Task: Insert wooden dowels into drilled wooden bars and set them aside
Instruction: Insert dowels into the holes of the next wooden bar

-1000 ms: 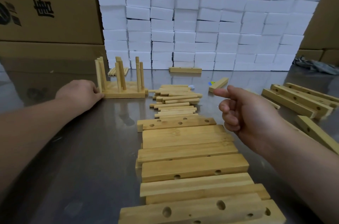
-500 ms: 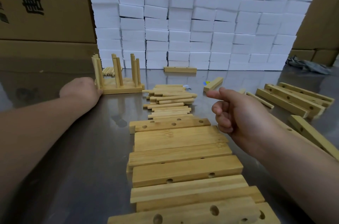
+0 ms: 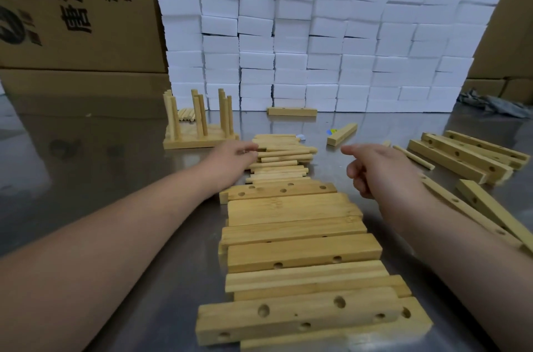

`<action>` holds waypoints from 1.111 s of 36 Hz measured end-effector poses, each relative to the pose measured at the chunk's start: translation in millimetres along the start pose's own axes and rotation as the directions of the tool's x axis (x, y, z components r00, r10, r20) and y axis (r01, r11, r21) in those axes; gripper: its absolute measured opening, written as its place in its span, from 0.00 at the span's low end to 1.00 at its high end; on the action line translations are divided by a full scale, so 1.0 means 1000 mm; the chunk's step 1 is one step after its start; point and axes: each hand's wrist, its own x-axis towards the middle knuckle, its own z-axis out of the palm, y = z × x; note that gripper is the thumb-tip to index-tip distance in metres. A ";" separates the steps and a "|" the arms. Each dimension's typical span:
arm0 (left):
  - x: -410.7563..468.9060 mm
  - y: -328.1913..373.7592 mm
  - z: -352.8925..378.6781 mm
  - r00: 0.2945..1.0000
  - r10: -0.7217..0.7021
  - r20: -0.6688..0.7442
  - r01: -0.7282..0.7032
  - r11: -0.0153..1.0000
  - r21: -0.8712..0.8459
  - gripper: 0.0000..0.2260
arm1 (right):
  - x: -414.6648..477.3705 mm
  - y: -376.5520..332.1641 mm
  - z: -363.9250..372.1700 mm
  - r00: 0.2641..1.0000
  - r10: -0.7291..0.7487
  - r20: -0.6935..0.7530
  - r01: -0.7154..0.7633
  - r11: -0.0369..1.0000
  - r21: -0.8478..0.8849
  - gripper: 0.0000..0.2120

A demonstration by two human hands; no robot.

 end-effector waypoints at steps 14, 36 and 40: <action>0.001 -0.010 -0.004 0.997 -0.075 0.029 0.077 0.994 -0.076 0.09 | 0.012 0.016 0.000 0.999 -0.010 -0.037 0.000 0.963 -0.271 0.10; 0.005 -0.016 -0.007 0.977 -0.118 -0.175 0.052 0.937 -0.346 0.09 | 0.016 0.004 -0.013 0.999 -0.046 0.020 0.039 0.460 -0.887 0.19; 0.004 -0.017 -0.009 0.976 -0.122 -0.181 0.048 0.929 -0.366 0.06 | 0.011 -0.003 -0.018 1.000 -0.005 0.014 0.015 0.395 -0.919 0.23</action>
